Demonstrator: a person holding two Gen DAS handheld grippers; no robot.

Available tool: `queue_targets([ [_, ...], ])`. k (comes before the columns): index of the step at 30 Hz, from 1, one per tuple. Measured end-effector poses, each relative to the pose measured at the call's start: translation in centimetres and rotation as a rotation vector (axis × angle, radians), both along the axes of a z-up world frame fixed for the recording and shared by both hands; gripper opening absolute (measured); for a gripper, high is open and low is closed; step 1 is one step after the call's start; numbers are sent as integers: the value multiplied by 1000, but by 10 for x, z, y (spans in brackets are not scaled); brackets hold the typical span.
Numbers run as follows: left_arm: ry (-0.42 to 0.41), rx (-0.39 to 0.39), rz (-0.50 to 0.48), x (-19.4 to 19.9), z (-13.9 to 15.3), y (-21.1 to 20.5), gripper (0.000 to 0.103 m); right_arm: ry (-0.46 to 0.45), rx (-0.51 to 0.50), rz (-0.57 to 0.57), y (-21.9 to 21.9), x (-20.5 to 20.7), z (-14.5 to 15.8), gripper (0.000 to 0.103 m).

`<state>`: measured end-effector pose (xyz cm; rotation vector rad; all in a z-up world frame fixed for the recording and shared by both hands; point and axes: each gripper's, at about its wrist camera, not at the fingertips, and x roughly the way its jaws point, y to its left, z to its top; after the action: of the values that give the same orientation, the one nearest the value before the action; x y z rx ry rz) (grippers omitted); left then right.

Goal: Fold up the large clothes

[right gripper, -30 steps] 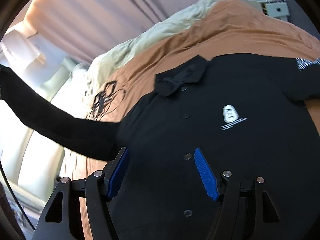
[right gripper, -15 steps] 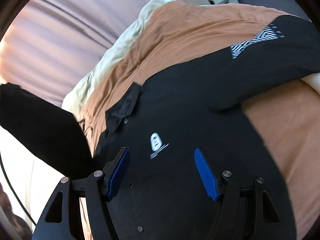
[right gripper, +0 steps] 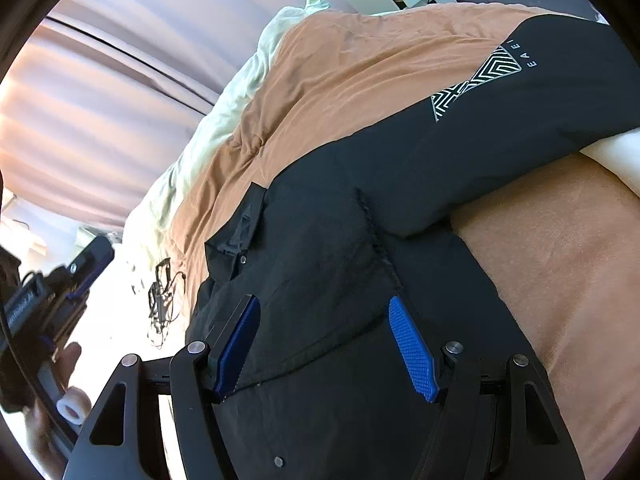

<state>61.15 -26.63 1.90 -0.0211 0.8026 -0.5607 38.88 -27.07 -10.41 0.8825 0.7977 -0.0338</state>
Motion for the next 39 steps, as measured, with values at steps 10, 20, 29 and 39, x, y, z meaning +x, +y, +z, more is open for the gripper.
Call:
queue_targets([
  [10, -76, -39, 198, -47, -20, 106, 103, 22, -38, -34, 3, 2, 0, 68],
  [20, -88, 0, 423, -94, -72, 202, 103, 25, 57, -93, 2, 2, -20, 55],
  [29, -20, -90, 592, -86, -114, 281, 91, 73, 12, -58, 22, 23, -39, 41],
  [39, 139, -111, 670, -69, -168, 315, 55, 142, -24, -37, 40, 44, -64, 33],
])
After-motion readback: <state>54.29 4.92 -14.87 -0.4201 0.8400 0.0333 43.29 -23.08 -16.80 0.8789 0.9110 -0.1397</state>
